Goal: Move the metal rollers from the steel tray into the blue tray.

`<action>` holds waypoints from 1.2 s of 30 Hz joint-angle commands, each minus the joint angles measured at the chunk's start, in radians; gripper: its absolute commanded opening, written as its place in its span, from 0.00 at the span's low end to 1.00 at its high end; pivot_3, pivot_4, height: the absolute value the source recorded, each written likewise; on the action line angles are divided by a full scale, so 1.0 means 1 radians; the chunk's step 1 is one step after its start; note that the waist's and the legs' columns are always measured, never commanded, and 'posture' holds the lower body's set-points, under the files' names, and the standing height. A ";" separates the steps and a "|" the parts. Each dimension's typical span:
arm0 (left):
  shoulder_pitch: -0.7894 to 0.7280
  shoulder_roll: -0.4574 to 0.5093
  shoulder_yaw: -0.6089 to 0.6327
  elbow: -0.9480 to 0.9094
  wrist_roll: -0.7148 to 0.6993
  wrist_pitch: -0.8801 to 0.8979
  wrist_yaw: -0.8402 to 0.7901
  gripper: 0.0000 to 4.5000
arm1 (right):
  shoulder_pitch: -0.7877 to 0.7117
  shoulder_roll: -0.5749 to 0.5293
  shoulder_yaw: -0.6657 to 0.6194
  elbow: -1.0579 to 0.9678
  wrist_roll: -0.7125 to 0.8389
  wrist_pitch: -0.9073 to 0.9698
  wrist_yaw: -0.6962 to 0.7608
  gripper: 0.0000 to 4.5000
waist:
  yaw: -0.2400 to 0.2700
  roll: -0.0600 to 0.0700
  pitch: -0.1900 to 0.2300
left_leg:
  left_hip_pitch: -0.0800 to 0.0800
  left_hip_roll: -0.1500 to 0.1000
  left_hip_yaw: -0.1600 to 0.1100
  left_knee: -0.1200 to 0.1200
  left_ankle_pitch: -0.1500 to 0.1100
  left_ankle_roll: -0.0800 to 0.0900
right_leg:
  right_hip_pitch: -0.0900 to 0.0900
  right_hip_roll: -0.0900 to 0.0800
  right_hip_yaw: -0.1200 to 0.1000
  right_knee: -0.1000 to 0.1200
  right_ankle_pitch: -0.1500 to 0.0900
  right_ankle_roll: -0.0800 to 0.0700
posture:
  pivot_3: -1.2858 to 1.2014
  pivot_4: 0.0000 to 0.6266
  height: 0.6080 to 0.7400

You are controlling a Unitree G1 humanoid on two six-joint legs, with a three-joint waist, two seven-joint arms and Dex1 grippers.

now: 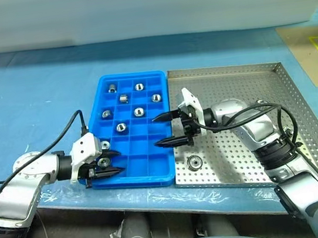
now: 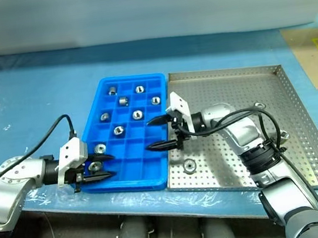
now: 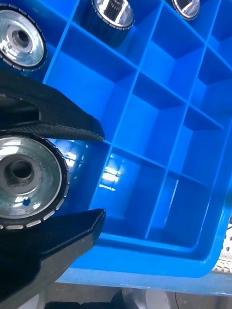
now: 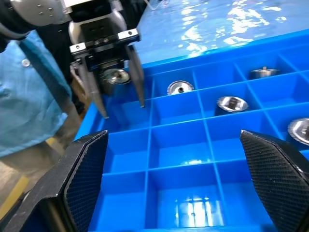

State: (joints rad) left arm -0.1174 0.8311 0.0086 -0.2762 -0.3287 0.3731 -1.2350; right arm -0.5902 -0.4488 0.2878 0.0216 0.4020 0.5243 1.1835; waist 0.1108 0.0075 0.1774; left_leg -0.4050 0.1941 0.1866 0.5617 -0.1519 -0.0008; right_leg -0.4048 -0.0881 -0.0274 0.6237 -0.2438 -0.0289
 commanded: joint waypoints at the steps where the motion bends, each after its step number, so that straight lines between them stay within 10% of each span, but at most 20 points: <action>1: -0.020 0.003 -0.016 0.006 0.005 -0.035 0.004 0.43 | -0.013 0.006 -0.009 -0.027 -0.008 -0.020 -0.007 1.00 | 0.000 0.000 0.000 | 0.000 0.000 0.000 0.000 0.000 0.000 | 0.000 0.000 0.000 0.000 0.000 0.000 | 0.58 0.24 1.00; 5: -0.042 0.009 -0.043 0.028 0.018 -0.034 0.009 0.43 | -0.002 0.000 -0.018 -0.029 -0.022 -0.026 -0.019 1.00 | -0.002 0.000 0.000 | 0.000 0.000 0.000 0.000 0.000 -0.001 | 0.000 0.000 0.000 0.000 0.000 0.000 | 0.57 0.24 1.00; 10: -0.101 0.001 -0.083 0.038 0.047 -0.026 0.031 0.77 | 0.017 0.001 -0.026 -0.040 -0.029 -0.030 -0.046 1.00 | -0.003 0.000 0.000 | 0.000 0.001 0.000 0.000 0.001 -0.001 | 0.000 0.001 0.000 0.000 0.000 0.000 | 0.56 0.24 1.00; 36: -0.333 -0.171 -0.233 0.082 -0.075 0.020 -0.065 0.77 | 0.372 -0.251 -0.165 -0.316 0.006 0.085 -0.136 1.00 | -0.041 -0.001 -0.001 | 0.002 0.003 0.002 0.002 0.001 -0.001 | 0.001 0.003 0.002 0.001 0.000 0.000 | 0.47 0.24 1.00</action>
State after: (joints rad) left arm -0.4534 0.6547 -0.2251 -0.1685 -0.4003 0.4103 -1.2858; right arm -0.2203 -0.6886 0.1364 -0.2502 0.4069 0.6221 1.0570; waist 0.0700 0.0070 0.1763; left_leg -0.4032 0.1968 0.1883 0.5642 -0.1512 -0.0017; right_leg -0.4039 -0.0848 -0.0250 0.6251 -0.2437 -0.0294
